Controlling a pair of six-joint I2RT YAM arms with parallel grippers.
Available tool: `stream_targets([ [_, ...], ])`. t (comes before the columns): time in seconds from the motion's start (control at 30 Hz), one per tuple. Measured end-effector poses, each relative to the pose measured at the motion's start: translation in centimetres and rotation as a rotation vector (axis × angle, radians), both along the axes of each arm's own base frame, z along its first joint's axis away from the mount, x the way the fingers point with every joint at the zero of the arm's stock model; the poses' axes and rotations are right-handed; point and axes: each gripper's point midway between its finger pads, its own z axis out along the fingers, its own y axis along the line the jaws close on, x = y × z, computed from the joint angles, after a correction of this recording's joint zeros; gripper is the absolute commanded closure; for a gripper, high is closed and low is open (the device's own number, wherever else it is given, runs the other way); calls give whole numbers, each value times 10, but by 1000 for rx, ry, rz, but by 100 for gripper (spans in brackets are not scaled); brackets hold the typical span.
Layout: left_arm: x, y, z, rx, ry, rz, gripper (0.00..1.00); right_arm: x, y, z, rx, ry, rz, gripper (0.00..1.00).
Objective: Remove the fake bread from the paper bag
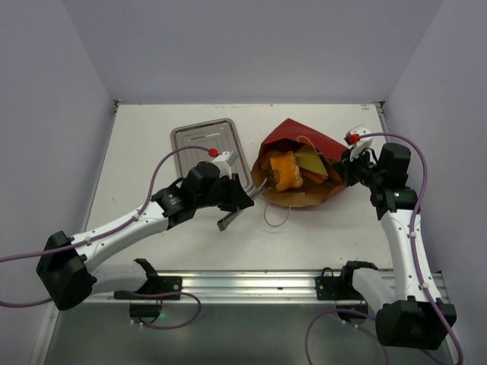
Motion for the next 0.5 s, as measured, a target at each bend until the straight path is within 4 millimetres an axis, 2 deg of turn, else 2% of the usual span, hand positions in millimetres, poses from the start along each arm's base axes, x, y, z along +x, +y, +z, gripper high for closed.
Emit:
stream_targets([
  [0.13, -7, 6, 17, -61, -16, -8, 100, 1, -1, 0, 2, -2, -13, 100],
  [0.37, -25, 13, 29, -119, -2, -47, 100, 3, -5, 1, 2, -2, -39, 100],
  [0.5, -39, 19, 49, -165, -29, -85, 100, 5, -9, 1, -5, -5, -65, 100],
])
